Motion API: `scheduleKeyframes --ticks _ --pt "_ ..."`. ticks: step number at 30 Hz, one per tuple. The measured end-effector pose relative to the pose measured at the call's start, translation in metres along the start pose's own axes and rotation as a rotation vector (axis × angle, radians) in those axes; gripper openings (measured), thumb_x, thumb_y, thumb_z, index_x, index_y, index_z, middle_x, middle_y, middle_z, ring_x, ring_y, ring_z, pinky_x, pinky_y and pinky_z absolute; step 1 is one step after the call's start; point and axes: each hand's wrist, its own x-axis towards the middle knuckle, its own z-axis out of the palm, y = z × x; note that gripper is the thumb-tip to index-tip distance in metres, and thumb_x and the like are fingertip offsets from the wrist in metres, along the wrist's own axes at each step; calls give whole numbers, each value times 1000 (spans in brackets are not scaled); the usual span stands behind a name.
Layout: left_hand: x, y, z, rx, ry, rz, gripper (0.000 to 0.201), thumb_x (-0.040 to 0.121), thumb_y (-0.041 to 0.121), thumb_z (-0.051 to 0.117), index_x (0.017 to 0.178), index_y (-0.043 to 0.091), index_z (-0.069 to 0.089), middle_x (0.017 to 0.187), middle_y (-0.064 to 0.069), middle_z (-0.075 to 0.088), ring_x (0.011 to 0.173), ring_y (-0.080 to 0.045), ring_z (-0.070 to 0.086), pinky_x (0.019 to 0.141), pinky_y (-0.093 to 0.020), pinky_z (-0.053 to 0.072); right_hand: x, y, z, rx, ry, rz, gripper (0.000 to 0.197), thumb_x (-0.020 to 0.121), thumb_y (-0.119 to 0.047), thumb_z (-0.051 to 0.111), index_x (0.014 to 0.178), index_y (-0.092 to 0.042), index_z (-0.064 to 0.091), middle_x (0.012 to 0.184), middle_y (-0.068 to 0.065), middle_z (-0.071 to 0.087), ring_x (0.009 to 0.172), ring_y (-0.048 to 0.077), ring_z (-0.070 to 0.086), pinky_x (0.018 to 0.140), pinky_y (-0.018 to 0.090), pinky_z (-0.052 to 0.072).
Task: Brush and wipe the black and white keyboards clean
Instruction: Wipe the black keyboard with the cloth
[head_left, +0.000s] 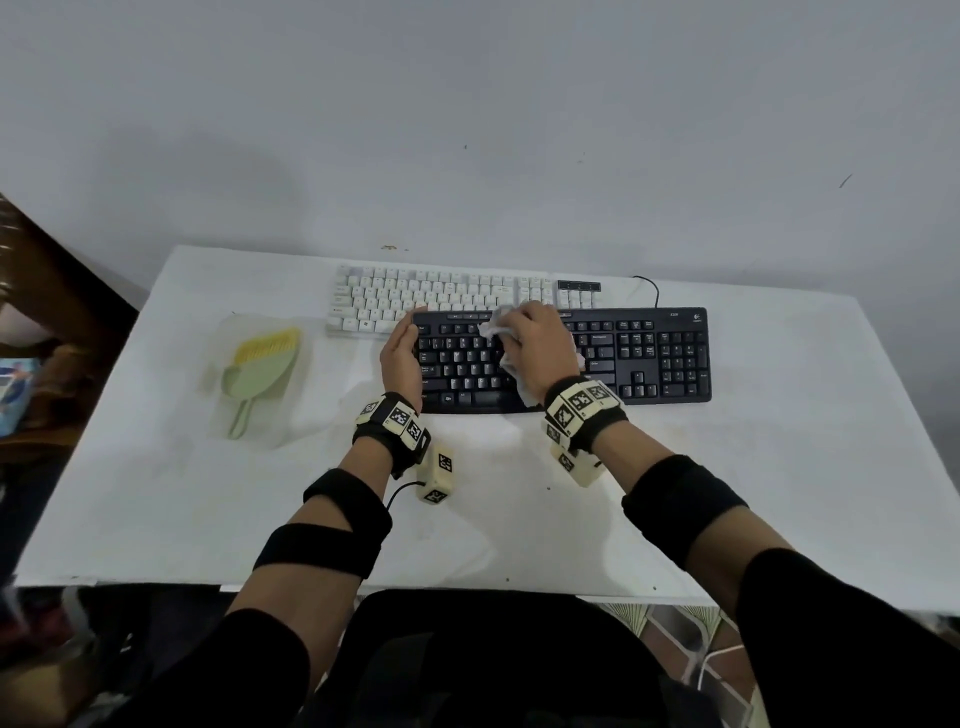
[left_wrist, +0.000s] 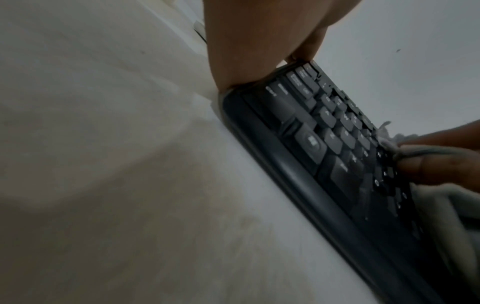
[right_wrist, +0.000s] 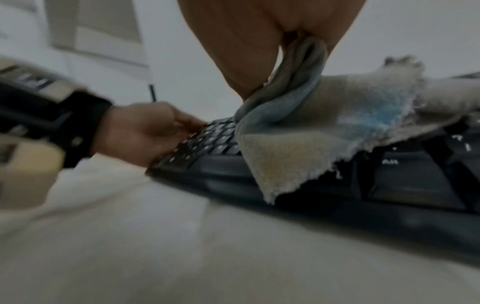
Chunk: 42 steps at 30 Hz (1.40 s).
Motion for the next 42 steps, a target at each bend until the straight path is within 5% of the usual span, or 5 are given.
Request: scheduleKeyframes --ticks 8,14,25,37,42 --pt "-8 1 3 84 43 63 37 104 10 46 135 11 67 143 -1 62 138 -13 52 120 -34 38 -47 1 8 -124 -187 -140 30 81 -3 79 111 -3 73 99 11 59 96 30 54 81 42 56" --pt "-10 3 6 128 15 99 38 107 8 43 136 14 66 146 -1 59 141 -12 48 115 -23 36 -10 11 -1 4 -76 7 24 93 -21 70 115 -10 72 114 7 56 106 15 43 89 8 35" --pt "-7 2 0 108 -47 61 37 99 23 49 129 27 71 143 0 63 138 -20 54 119 -48 40 -50 -2 3 14 -225 -40 33 85 -17 77 118 -13 73 113 7 61 105 24 57 97 37 52" --pt "-17 8 5 151 -9 117 36 108 8 43 130 24 66 149 1 56 137 -5 44 99 -1 37 -50 0 6 -25 -202 -95 29 88 -15 76 116 -11 73 104 11 60 96 28 54 79 40 56" --pt "-15 6 5 129 -13 114 35 107 9 44 130 24 67 148 -1 57 141 -11 46 112 -14 37 -22 4 -4 54 -155 -8 23 93 -20 69 113 -11 75 112 10 62 99 20 53 92 33 50"
